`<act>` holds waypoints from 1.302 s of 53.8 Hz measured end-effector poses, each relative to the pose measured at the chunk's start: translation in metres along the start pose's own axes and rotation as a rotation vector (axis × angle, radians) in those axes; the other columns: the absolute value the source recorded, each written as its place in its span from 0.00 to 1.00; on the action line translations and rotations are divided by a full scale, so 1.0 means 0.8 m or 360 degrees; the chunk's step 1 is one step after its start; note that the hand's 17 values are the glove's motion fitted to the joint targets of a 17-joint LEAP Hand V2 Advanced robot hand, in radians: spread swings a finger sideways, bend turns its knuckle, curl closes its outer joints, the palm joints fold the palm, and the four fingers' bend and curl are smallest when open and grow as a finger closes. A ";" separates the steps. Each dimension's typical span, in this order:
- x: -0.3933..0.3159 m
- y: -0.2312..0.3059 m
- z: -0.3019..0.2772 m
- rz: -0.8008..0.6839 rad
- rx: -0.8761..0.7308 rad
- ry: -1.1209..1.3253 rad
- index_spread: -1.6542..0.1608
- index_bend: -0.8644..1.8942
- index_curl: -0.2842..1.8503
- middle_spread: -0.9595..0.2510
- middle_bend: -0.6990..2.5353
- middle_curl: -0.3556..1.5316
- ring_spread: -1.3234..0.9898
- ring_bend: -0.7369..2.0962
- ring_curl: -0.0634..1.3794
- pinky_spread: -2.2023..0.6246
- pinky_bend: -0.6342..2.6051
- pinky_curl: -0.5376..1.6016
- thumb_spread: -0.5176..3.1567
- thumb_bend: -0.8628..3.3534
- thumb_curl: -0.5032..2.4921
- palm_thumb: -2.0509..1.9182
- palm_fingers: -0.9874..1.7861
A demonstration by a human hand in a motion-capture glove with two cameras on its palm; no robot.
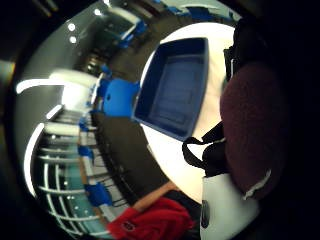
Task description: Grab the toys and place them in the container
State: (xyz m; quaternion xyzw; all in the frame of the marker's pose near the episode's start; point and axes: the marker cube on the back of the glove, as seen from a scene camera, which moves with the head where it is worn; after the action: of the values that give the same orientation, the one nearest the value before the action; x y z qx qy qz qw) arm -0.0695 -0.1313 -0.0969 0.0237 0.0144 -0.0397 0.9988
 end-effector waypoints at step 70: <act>0.149 -0.109 0.141 0.0217 -0.0236 0.0059 0.71 0.36 0.27 0.75 0.25 0.32 0.61 0.30 0.18 0.83 0.62 0.45 0.38 0.17 0.26 0.47 0.26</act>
State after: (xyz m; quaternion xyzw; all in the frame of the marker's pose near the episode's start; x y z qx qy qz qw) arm 0.0452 -0.2329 0.0080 -0.0485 0.0341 0.0302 0.9978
